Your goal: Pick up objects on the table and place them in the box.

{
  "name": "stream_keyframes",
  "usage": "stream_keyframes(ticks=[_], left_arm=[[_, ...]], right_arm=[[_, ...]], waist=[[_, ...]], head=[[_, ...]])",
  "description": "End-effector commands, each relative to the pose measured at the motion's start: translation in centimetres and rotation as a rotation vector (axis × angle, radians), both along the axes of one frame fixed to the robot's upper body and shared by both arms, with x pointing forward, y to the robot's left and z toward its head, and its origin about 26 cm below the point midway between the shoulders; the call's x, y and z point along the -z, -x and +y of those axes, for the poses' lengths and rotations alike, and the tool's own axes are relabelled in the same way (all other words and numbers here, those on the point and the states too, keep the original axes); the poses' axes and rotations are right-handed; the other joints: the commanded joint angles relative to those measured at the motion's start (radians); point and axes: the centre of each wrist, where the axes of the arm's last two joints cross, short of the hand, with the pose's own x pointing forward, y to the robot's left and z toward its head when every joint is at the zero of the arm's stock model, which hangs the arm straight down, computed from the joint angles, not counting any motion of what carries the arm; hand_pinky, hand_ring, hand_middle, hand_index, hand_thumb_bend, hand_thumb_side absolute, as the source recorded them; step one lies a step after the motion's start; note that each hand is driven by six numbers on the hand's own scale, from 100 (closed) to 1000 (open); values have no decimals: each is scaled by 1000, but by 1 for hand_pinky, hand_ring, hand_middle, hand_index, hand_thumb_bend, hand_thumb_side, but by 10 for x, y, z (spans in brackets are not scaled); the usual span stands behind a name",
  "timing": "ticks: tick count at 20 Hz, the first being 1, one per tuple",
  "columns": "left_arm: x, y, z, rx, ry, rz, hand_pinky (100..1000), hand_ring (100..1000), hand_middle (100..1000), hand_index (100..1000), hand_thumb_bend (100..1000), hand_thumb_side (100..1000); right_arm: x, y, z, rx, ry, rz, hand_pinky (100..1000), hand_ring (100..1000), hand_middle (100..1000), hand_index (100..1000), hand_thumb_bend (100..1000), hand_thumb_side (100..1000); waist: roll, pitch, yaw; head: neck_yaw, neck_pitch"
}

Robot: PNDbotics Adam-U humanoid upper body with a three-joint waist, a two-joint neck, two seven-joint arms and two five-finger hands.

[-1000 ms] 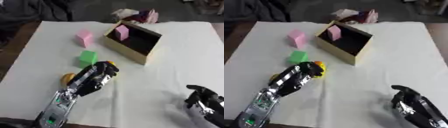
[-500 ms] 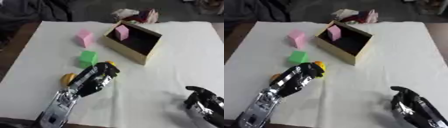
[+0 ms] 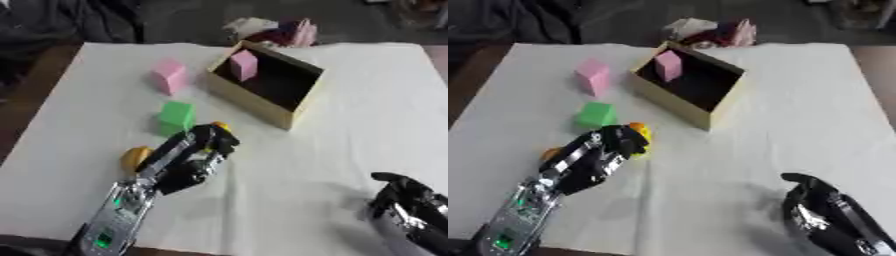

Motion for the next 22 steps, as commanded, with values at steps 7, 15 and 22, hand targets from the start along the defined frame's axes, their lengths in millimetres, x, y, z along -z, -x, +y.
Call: stream_keyframes(ticks=[7, 15, 22], left_arm=[[-45, 5, 50, -57, -269, -245, 791, 747, 731, 791, 100, 245], [-40, 15, 97, -82, -642, -108, 803, 757, 754, 872, 100, 312], [-68, 9, 139, -154, -991, -5, 805, 741, 760, 891, 113, 356]], right_arm=[[-7, -1, -9, 23, 19, -29, 685, 472, 489, 838, 100, 465], [-9, -1, -14, 32, 32, -36, 685, 472, 489, 838, 100, 462], [-8, -1, -13, 35, 17, -37, 685, 472, 489, 838, 100, 461]], waist=[[18, -16, 5], [37, -18, 1], [23, -19, 2]], head=[[-14, -8], [-17, -5], [-24, -15]])
